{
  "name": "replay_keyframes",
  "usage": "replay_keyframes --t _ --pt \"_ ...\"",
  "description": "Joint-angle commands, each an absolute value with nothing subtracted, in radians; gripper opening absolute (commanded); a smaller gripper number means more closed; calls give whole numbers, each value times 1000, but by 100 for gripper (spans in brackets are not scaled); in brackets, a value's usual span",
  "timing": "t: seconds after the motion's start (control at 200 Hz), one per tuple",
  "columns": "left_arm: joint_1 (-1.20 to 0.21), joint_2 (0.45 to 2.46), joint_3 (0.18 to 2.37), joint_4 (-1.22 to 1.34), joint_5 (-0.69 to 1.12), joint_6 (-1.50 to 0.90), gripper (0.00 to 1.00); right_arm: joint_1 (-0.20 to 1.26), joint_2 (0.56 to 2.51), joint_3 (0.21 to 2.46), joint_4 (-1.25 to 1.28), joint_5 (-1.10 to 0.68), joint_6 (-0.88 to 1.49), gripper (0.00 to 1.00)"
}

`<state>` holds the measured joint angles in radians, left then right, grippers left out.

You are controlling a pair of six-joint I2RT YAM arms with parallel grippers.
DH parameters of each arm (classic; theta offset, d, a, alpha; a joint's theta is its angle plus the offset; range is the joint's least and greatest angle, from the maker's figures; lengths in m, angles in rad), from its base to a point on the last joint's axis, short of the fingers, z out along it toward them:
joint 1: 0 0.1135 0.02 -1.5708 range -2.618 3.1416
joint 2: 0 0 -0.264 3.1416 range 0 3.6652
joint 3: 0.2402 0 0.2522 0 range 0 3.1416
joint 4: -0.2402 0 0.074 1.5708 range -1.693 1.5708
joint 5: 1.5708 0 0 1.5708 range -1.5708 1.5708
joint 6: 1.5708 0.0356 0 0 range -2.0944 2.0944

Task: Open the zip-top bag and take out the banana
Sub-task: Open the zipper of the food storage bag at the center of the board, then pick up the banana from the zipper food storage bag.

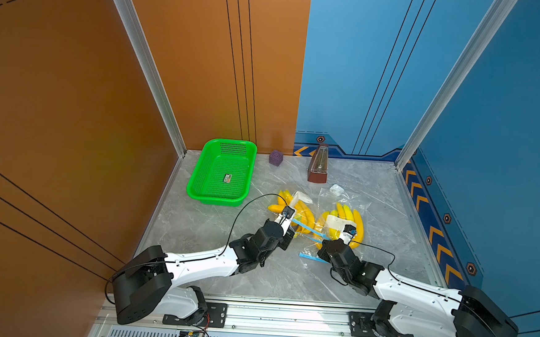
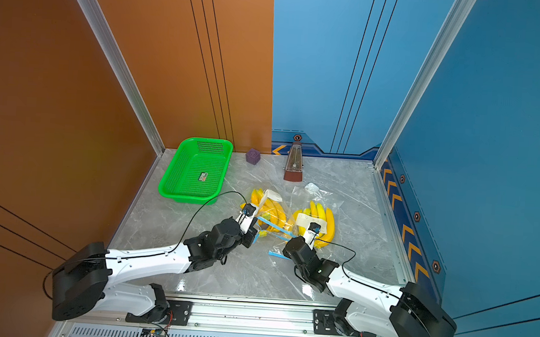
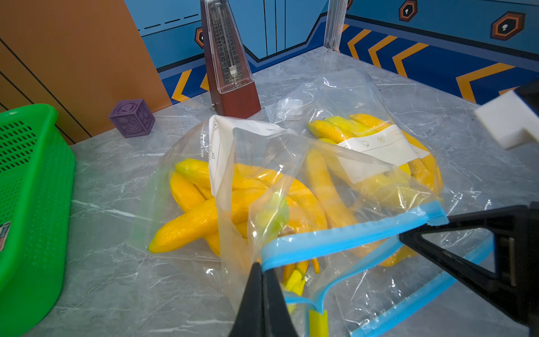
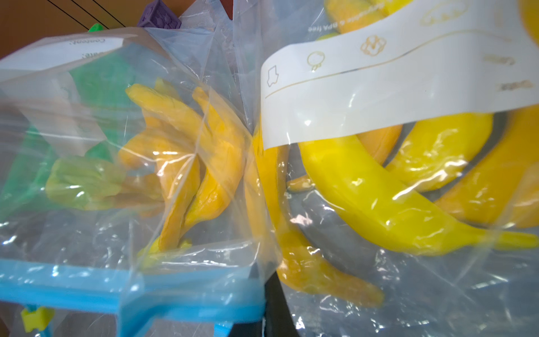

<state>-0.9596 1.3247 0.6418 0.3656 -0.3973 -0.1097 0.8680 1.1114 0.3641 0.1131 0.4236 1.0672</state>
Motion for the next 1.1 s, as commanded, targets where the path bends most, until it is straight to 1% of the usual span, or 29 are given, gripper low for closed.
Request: replay_keyframes --t 0.0,0.24,0.33,0.355,0.475,0.621,0.701,0.806,0.961,1.096 --pt "-926 1285 632 355 -442 -101 0 866 1103 335 22 494 1076 0" --pt "-919 1251 630 336 -430 -102 0 866 1104 336 12 505 1073 0" --pt "-919 1254 636 337 -384 -108 0 868 1089 331 69 463 1033 1" --pt "-923 1260 639 336 -359 -112 0 869 1079 333 83 446 1020 4" --pt "-960 1318 675 337 -309 -107 0 890 990 348 153 348 909 33" --pt "-984 1383 707 336 -309 -108 0 924 841 361 151 324 762 49" --pt "-992 1400 718 337 -311 -106 0 925 794 353 140 305 703 59" --pt "-1000 1392 720 336 -312 -106 0 923 828 349 173 245 653 59" --pt "-1006 1363 716 336 -307 -116 0 919 998 383 280 182 627 57" --pt "-1005 1356 706 337 -309 -117 0 910 1137 435 379 180 577 55"
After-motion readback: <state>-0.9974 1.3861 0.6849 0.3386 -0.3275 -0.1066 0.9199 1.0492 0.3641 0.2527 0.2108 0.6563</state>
